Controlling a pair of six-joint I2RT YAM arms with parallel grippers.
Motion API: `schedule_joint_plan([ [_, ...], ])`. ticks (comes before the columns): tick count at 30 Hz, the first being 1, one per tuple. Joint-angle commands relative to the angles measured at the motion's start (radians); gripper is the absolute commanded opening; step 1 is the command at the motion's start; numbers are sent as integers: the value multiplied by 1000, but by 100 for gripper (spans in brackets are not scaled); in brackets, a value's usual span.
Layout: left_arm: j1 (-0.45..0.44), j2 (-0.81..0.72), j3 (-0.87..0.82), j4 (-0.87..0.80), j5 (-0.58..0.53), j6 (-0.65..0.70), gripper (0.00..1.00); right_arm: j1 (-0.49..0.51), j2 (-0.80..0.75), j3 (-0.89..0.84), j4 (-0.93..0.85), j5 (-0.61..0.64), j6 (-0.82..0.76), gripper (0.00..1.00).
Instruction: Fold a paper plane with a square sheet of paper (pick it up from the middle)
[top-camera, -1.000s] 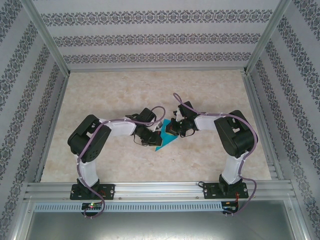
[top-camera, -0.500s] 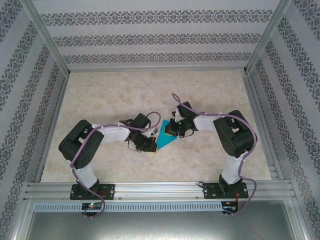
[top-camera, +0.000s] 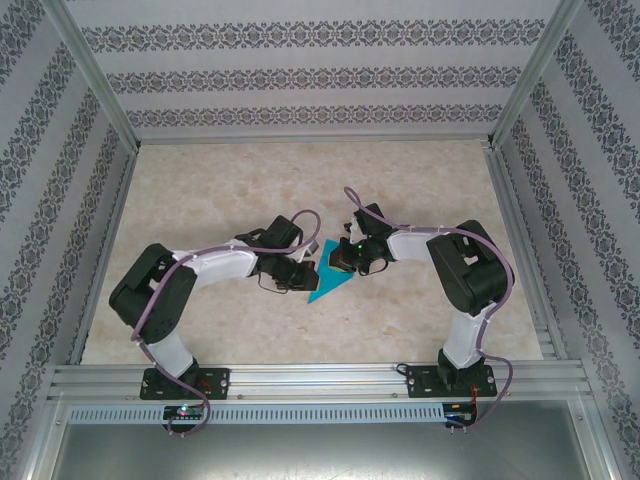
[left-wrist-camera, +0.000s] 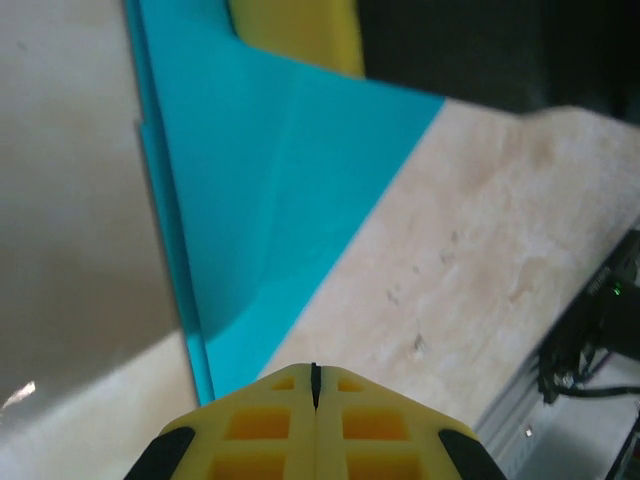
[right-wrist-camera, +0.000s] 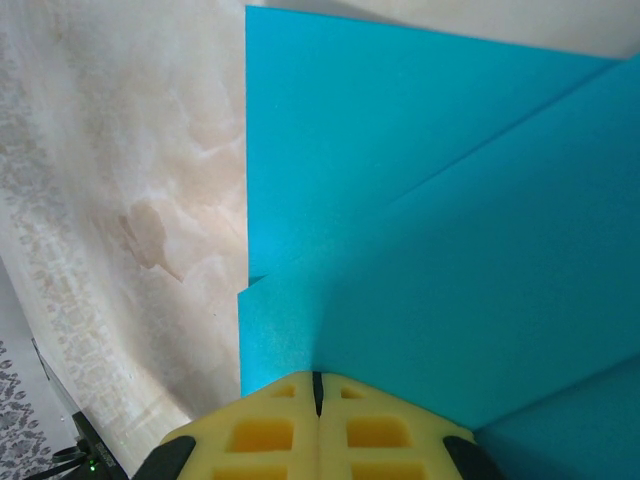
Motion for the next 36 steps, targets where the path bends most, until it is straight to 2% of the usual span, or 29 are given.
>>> schedule_joint_plan([
  [1,9,56,32,29,-38,-31,0,2,99,-61,-166,192,-9,0],
  [8,1,114,10,-27,-67,-21,0,4,57,-58,-135,167,-16,0],
  [15,1,114,-42,-32,-102,-12,0,21,-96,-28,-96,131,-107,0],
  [19,2,114,-42,-16,-108,-17,0,60,-150,-73,-31,116,-96,0],
  [28,1,116,-47,-9,-106,-18,0,145,-95,-87,45,113,-30,0],
  [36,1,118,-51,-29,-105,-18,0,122,-60,-74,12,141,-46,0],
])
